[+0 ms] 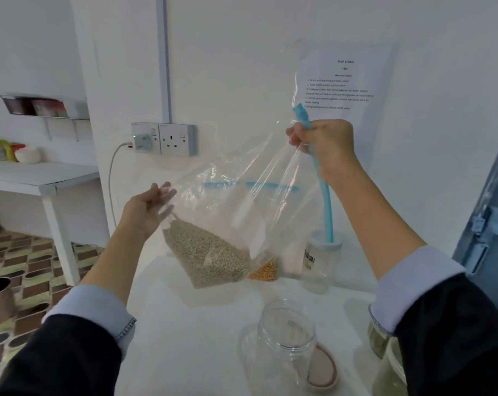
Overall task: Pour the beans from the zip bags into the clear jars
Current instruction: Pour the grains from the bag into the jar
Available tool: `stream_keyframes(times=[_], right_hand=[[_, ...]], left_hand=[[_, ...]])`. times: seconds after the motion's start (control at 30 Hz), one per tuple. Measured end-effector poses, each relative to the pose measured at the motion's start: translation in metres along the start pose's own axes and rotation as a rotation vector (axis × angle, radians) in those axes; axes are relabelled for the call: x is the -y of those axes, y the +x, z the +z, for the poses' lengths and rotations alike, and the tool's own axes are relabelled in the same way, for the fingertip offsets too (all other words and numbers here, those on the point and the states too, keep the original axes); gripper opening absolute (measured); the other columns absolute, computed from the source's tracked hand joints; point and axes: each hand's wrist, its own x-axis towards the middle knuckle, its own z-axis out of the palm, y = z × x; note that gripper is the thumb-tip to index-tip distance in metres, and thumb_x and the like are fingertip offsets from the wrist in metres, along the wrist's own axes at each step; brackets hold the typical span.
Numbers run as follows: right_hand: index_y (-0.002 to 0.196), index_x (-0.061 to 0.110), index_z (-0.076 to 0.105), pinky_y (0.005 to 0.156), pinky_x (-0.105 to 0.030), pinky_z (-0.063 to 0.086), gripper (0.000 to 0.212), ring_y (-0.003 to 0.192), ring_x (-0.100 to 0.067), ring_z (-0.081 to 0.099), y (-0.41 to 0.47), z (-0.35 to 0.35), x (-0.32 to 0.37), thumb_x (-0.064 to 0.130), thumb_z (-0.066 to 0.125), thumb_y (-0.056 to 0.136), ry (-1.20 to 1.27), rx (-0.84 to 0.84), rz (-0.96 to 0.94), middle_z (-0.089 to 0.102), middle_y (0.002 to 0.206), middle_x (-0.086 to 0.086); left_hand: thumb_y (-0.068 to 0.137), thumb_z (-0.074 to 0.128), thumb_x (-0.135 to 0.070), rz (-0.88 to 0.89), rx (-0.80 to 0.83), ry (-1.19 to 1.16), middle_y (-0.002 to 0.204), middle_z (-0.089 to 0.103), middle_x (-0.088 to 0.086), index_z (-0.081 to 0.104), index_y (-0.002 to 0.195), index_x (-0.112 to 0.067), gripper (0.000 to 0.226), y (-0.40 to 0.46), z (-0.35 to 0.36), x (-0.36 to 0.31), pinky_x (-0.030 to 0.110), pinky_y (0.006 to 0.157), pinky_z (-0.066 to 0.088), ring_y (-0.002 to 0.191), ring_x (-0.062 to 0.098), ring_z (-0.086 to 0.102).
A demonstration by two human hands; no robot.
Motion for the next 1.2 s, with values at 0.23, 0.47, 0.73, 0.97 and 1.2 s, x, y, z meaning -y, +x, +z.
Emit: stream_keyframes(times=[0.23,0.47,0.73,0.97,1.2], right_hand=[[0.085,-0.001,0.072,0.078,-0.027,0.058,0.012,0.067,-0.016,0.064,-0.011,-0.024,0.010,0.002,0.077,0.075,0.116,0.040,-0.050,0.067,0.063,0.019],[0.054,0.014,0.071,0.071,-0.029,0.052,0.024,0.070,-0.025,0.059,-0.023,-0.030,0.022,-0.003,0.081,0.067,0.313,0.013,0.036,0.068,0.070,-0.009],[0.078,0.017,0.066,0.074,-0.032,0.052,0.028,0.071,-0.027,0.059,-0.037,-0.036,0.027,-0.005,0.080,0.066,0.405,0.049,0.047,0.068,0.077,-0.011],[0.079,0.008,0.069,0.069,-0.027,0.052,0.024,0.067,-0.023,0.062,-0.047,-0.047,0.034,-0.004,0.082,0.064,0.384,0.039,0.093,0.069,0.080,-0.015],[0.073,0.016,0.065,0.065,-0.023,0.053,0.024,0.067,-0.020,0.065,-0.063,-0.052,0.043,-0.001,0.082,0.067,0.296,0.071,0.080,0.070,0.085,-0.014]], left_hand=[[0.100,0.037,-0.011,0.071,0.043,0.072,0.075,0.069,-0.006,0.058,0.101,-0.008,0.021,-0.001,0.022,-0.043,0.037,0.100,0.038,0.083,0.006,0.064],[0.098,0.044,-0.012,0.159,-0.013,0.056,0.055,0.062,-0.011,0.071,0.061,-0.021,0.046,-0.019,0.036,-0.063,0.038,0.088,0.044,0.067,0.003,0.065],[0.093,0.046,-0.005,0.125,0.005,0.084,0.062,0.064,-0.008,0.060,0.087,-0.012,0.016,-0.045,0.034,-0.077,0.048,0.100,0.037,0.080,0.006,0.060],[0.095,0.052,-0.013,0.121,-0.053,0.114,0.060,0.061,-0.008,0.059,0.080,-0.016,0.016,-0.064,0.042,-0.075,0.048,0.098,0.037,0.086,0.008,0.059],[0.098,0.045,-0.011,0.137,-0.060,0.125,0.064,0.068,-0.012,0.056,0.086,-0.016,0.018,-0.072,0.036,-0.075,0.038,0.098,0.041,0.070,0.004,0.069]])
